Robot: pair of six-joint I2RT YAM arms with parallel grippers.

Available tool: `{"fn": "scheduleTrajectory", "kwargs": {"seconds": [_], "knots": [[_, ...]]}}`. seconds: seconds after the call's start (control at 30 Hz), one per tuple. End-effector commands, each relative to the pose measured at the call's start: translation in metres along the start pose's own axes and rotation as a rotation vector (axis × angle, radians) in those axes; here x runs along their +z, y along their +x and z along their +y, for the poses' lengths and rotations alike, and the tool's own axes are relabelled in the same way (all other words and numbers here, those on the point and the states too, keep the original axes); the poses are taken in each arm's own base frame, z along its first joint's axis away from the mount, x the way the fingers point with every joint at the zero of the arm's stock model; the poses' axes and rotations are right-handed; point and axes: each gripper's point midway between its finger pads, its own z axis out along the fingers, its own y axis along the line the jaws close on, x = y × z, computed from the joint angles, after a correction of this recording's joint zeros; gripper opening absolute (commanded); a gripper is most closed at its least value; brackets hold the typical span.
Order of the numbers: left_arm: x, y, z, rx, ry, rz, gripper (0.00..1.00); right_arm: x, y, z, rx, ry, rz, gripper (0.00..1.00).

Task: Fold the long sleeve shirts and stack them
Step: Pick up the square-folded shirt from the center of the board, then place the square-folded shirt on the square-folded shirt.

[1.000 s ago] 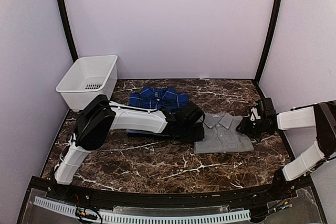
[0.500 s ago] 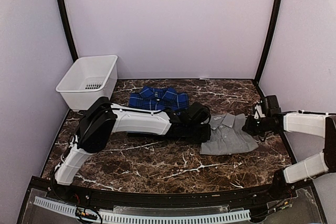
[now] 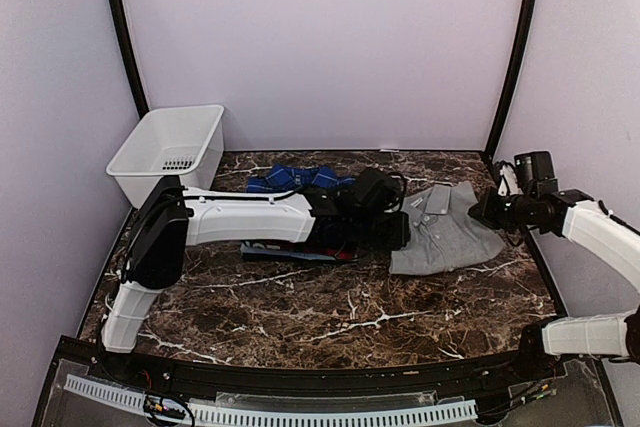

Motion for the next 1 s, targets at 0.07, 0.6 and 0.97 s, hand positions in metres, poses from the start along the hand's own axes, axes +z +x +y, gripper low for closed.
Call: {"fn": "scheduleTrajectory", "kwargs": {"seconds": [0.07, 0.6, 0.97], "knots": [[-0.085, -0.07, -0.061, 0.054, 0.107, -0.187, 0.0, -0.029, -0.042, 0.055, -0.02, -0.159, -0.088, 0.0], [-0.194, -0.127, 0.067, -0.031, -0.009, -0.238, 0.0, 0.013, -0.051, 0.222, -0.039, -0.43, -0.1, 0.0], [-0.242, -0.131, 0.154, -0.115, -0.1, -0.238, 0.0, 0.087, -0.017, 0.3, -0.077, -0.468, 0.013, 0.0]]}}
